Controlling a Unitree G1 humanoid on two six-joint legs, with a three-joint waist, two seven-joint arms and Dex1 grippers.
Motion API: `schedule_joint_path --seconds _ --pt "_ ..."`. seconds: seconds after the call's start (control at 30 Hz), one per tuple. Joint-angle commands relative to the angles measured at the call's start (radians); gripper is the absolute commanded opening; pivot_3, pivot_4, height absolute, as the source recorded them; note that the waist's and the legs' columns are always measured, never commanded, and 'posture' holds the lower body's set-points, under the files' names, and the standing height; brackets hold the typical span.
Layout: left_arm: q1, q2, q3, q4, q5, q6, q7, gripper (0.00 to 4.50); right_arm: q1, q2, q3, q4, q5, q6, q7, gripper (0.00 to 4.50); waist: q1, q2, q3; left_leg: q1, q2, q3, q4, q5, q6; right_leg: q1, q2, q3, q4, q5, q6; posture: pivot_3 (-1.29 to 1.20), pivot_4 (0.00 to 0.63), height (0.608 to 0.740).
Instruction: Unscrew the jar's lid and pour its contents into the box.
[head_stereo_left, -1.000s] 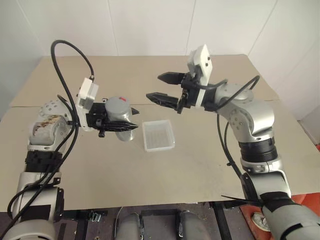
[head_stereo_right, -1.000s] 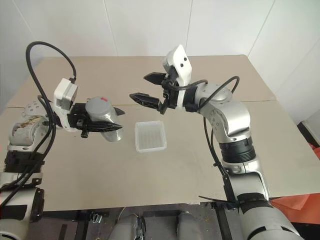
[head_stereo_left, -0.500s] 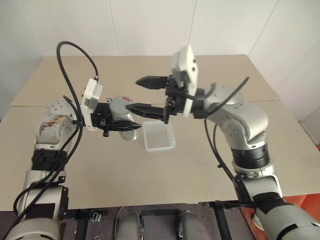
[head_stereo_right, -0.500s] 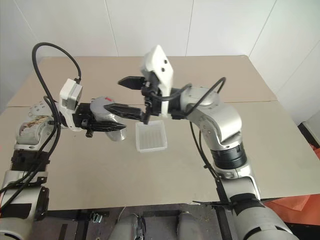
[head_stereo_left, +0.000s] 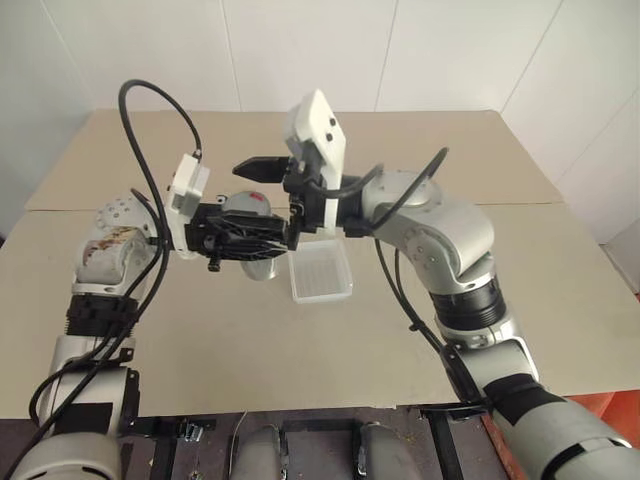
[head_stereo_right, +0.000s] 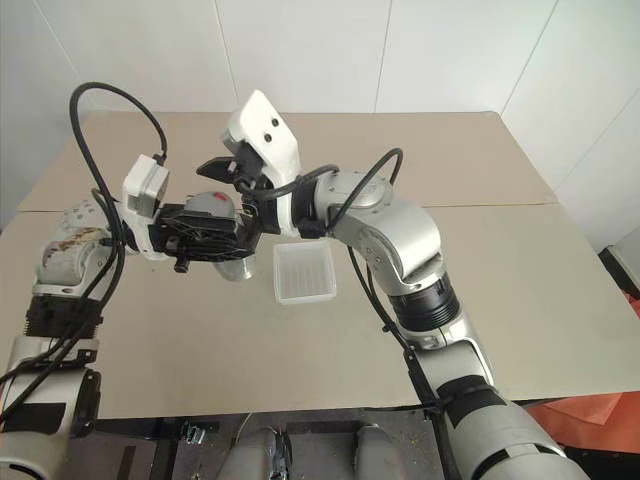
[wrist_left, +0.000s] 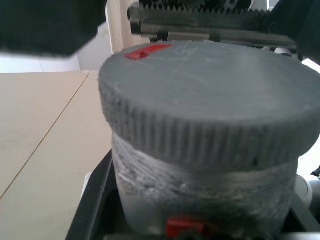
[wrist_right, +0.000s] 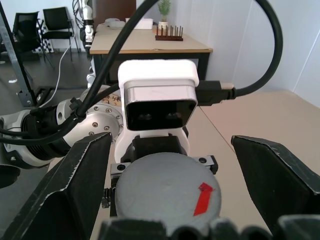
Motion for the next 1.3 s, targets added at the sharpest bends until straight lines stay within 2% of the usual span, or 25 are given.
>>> schedule_joint_path --seconds 0.03,0.3,1.3 --pt "-0.022 0.016 0.02 -0.007 -0.008 -0.005 -0.005 1.94 -0.032 0.012 -0.007 -0.011 -0.007 -0.032 0.004 4.47 0.0 0.0 0.0 0.0 0.0 0.0 0.0 0.0 0.0 0.0 0.0 0.0 0.0 0.0 0.0 0.0 0.15 0.74" --pt "-0.015 0.025 0.023 -0.024 -0.015 0.008 0.0 1.94 -0.028 0.02 -0.023 0.017 -0.031 -0.052 0.003 4.47 0.0 0.0 0.0 0.0 0.0 0.0 0.0 0.0 0.0 0.0 0.0 0.0 0.0 0.0 0.0 0.0 0.15 0.74" --pt "-0.016 0.021 0.02 -0.026 -0.015 0.009 -0.005 1.94 0.054 -0.17 -0.09 -0.036 0.002 -0.024 0.045 4.47 0.001 0.0 0.0 0.0 0.0 0.0 0.0 0.0 0.0 0.0 0.0 0.0 -0.001 0.0 0.0 0.0 0.15 0.74"
